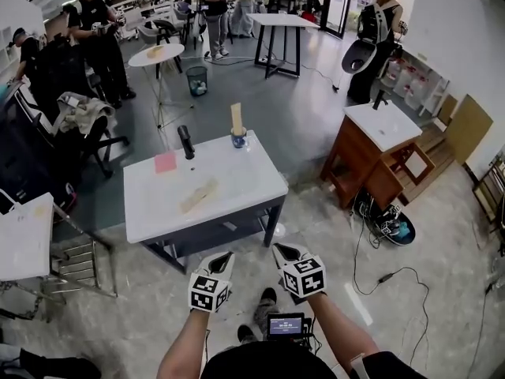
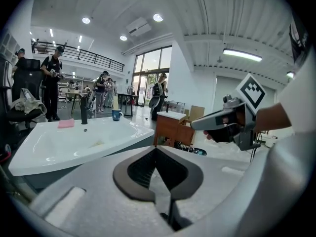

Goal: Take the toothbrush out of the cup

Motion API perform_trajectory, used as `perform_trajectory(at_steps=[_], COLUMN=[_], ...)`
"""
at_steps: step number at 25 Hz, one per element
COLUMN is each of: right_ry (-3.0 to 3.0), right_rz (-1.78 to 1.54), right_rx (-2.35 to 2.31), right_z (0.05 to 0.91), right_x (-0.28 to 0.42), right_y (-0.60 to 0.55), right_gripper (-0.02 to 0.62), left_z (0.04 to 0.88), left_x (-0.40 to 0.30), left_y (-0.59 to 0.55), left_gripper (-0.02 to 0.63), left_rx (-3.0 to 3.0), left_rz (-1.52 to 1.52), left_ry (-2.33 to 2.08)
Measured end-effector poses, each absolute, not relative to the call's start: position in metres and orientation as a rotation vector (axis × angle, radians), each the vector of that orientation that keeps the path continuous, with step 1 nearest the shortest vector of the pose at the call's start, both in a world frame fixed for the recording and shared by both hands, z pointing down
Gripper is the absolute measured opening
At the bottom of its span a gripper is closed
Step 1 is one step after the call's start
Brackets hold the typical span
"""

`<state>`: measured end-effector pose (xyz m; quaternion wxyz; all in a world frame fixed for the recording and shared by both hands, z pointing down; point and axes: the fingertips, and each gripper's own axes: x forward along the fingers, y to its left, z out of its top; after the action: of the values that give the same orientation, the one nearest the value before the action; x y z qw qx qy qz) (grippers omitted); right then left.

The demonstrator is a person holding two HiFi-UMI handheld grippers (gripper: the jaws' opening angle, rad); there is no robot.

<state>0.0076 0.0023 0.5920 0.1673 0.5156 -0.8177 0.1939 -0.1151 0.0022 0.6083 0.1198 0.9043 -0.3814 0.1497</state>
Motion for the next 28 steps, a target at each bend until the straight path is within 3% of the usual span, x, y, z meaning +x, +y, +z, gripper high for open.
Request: perform_trajectory(at_steps=[17,28], right_ry=[-2.414,-2.397], right_rz=[0.571,0.645], right_rx=[1.391,1.337], right_z=[0.588,0.611], right_x=[0.031,0.042], right_y=[-0.195,-0.261], right_gripper=[0.009,0.009], left_z=[0.595,0.610], left_x=[-0.086,-0.077], left_y=[-0.187,-0.253], left_gripper=[0.009,0.009], left_rx=[2.622,2.564], left_rz=[0.478,0.510], left_ry=[-1.219,-1.234])
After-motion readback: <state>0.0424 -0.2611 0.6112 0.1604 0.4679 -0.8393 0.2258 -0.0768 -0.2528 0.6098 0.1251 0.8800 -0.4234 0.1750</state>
